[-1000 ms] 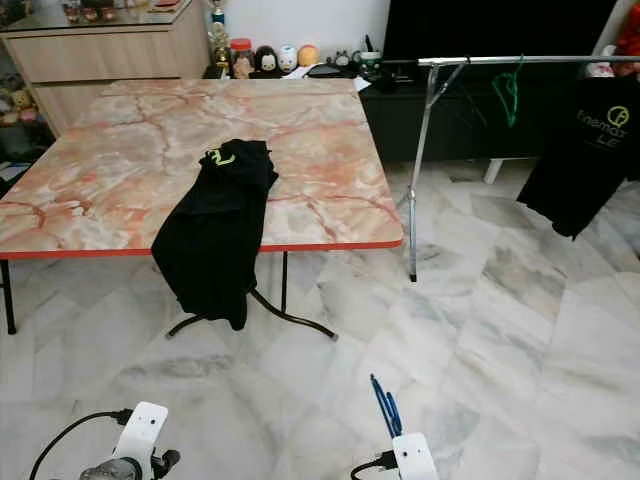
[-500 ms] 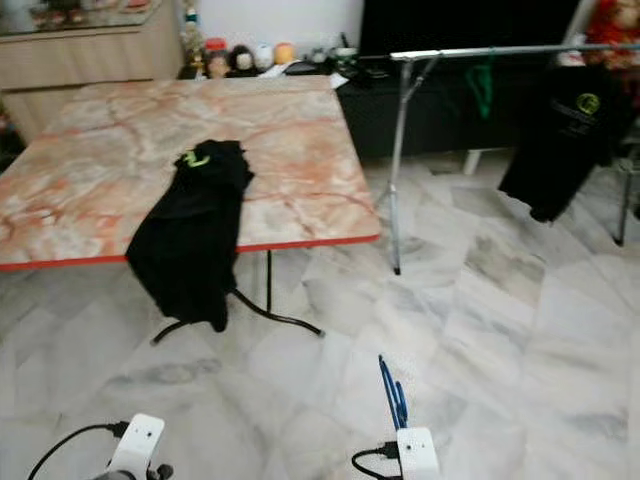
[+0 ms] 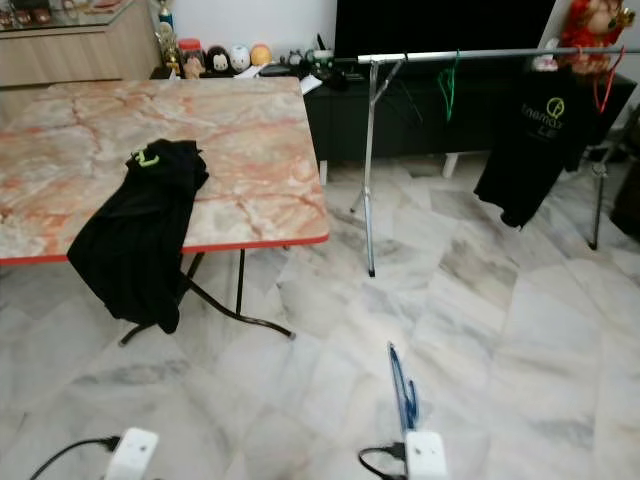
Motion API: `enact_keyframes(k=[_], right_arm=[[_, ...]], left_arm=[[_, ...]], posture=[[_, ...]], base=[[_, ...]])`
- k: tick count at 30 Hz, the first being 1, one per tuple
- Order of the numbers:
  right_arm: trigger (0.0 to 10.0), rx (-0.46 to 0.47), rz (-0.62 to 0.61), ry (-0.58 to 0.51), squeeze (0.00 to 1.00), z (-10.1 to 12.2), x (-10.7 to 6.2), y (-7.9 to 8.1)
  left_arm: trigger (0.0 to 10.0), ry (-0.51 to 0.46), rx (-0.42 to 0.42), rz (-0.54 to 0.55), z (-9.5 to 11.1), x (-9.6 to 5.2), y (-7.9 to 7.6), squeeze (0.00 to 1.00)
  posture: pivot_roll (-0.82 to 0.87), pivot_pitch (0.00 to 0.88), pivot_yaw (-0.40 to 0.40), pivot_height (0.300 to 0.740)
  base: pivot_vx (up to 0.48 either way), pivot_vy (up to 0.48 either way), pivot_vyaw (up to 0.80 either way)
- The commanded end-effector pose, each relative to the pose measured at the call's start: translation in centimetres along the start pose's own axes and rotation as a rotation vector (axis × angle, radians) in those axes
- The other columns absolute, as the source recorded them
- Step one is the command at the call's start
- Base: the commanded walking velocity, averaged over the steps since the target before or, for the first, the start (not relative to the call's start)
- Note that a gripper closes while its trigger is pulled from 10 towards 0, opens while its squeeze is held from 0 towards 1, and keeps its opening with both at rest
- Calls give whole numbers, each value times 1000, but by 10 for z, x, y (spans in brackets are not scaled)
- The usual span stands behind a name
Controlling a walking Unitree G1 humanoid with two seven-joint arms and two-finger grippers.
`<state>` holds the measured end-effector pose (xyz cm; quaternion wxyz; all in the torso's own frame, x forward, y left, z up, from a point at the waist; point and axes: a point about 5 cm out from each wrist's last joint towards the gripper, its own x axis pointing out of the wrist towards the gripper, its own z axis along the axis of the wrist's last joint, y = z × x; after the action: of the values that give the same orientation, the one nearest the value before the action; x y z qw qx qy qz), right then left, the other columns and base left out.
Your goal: Hang hanger
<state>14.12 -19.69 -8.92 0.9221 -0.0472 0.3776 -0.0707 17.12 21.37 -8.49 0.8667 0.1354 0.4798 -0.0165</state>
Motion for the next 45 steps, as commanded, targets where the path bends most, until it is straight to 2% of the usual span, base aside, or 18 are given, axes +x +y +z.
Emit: enact_keyframes(k=[1, 15, 16, 17, 19, 20, 38, 45], right_arm=[[10000, 21, 18, -48, 0, 10, 3, 7], [10000, -7, 61, -57, 0, 10, 2, 8], [10000, -2, 56, -91, 0, 22, 7, 6], [10000, 3, 51, -156, 0, 47, 17, 3], [10000, -42, 32, -259, 0, 74, 23, -11], [10000, -62, 29, -298, 0, 80, 23, -15], [10000, -44, 16, -317, 0, 84, 23, -17], [10000, -36, 12, -317, 0, 84, 23, -17]], left_arm=[[10000, 12, 3, 34, -3, -1, 11, 0], [10000, 31, 0, 25, -10, -2, 4, 0], [10000, 34, 1, 22, -11, -2, 3, 0], [10000, 35, 0, 22, -12, -2, 3, 0], [10000, 39, -3, 20, -13, -2, 3, 0], [10000, 41, -3, 19, -14, -2, 2, 0], [10000, 33, -10, 13, -10, -1, -1, 0], [10000, 18, -39, 20, -10, -2, -3, 0]], posture=[[-57, 0, -29, 740], [-60, 0, -38, 740], [-60, 0, -38, 740], [-60, 0, -38, 740], [-61, 0, -39, 740], [-61, 0, -40, 740], [-62, 0, -42, 740], [-64, 0, -43, 740]], base=[[0, -442, 0], [0, -445, 0], [0, -446, 0], [0, -442, 0], [0, -448, 0], [0, -446, 0], [0, -442, 0], [0, 0, 0]])
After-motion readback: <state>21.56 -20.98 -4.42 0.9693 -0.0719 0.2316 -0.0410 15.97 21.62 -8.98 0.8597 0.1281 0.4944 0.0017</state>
